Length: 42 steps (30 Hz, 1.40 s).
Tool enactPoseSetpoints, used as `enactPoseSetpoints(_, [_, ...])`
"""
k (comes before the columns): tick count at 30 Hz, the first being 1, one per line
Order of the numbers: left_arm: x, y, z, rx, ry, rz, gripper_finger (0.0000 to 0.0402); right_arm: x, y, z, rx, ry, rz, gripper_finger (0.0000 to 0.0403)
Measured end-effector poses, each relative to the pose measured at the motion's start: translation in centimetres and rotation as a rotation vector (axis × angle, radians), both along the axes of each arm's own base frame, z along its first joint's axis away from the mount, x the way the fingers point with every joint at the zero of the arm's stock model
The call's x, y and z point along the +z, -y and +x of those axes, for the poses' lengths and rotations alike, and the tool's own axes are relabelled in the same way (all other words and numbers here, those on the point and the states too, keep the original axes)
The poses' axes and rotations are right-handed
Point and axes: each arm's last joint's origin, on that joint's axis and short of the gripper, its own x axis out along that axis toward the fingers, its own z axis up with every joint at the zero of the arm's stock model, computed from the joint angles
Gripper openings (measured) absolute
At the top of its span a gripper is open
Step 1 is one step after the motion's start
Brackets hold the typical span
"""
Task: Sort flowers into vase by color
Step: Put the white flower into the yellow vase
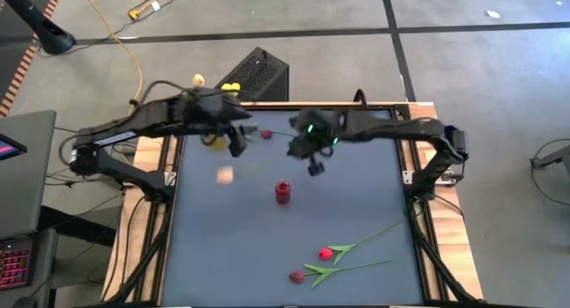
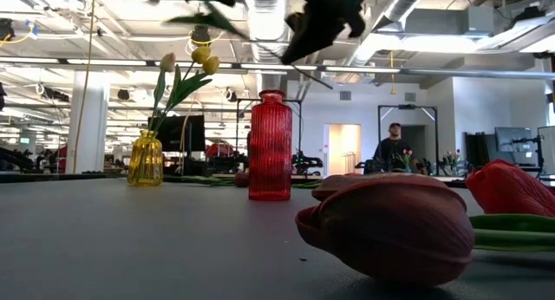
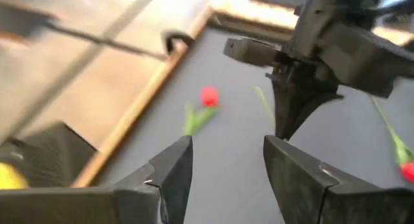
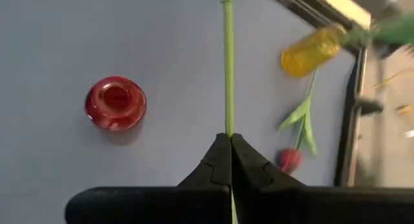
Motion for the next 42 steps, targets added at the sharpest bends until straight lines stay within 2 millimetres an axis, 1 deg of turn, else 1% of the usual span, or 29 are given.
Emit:
enactPoseSetpoints(4, [0.5, 0.2, -2.3, 0.028, 0.118, 0.065, 0.0178, 1.8, 2.6, -2.1, -0.001, 0.061, 0.163, 0.0019])
enactPoseSetpoints(7, [0.4, 0.4, -3.8, 0.06, 0.211, 0.094, 0.0178, 2.9, 3.5, -3.2, 0.067, 0.115, 0.256, 0.0019])
enactPoseSetpoints(12, [-1.1, 0.5, -5.3, 0.149, 0.274, 0.117, 0.0178, 4.2, 4.4, -4.7, 0.292, 0.217, 0.477, 0.0019])
enactPoseSetpoints(15, [-2.3, 0.6, -5.6, 0.157, 0.304, 0.096, 0.0178, 4.8, 4.9, -5.1, 0.354, 0.27, 0.52, 0.0019])
enactPoseSetpoints(17, [-3.2, 0.6, -5.3, 0.117, 0.337, 0.066, 0.0178, 5.3, 5.4, -5.0, 0.352, 0.311, 0.519, 0.0019])
enactPoseSetpoints(20, [-4.2, 0.9, -4.4, 0.012, 0.447, 0.028, 0.0178, 6.0, 6.1, -4.4, 0.31, 0.38, 0.549, 0.0019])
enactPoseSetpoints(22, [-4.6, 1.1, -3.5, -0.059, 0.546, 0.027, 0.0178, 6.5, 6.6, -4.0, 0.249, 0.422, 0.58, 0.0019])
enactPoseSetpoints(25, [-5.3, 1.2, -2.2, -0.093, 0.652, 0.039, 0.0178, 6.8, 7.2, -3.2, 0.14, 0.477, 0.597, 0.0019])
enactPoseSetpoints(28, [-5.9, 1.1, -0.9, -0.083, 0.696, 0.056, 0.0178, 6.6, 7.4, -2.5, 0.053, 0.497, 0.626, 0.002])
enactPoseSetpoints(31, [-6.5, 0.7, 0.3, -0.02, 0.71, 0.048, 0.0178, 6.5, 7.2, -2.0, 0.008, 0.502, 0.662, 0.002])
enactPoseSetpoints(35, [-7.2, 0.4, 1.7, -0.008, 0.742, 0.028, 0.0178, 6.4, 6.6, -1.2, -0.076, 0.526, 0.637, 0.002])
enactPoseSetpoints(38, [-7.4, 0.3, 2.3, 0.016, 0.766, 0.01, 0.0178, 6.4, 6.2, -1.0, -0.089, 0.535, 0.613, 0.002])
enactPoseSetpoints(42, [-7.4, 0.1, 2.3, 0.049, 0.775, 0.009, 0.0178, 6.4, 6.1, -1.0, -0.09, 0.536, 0.616, 0.002])
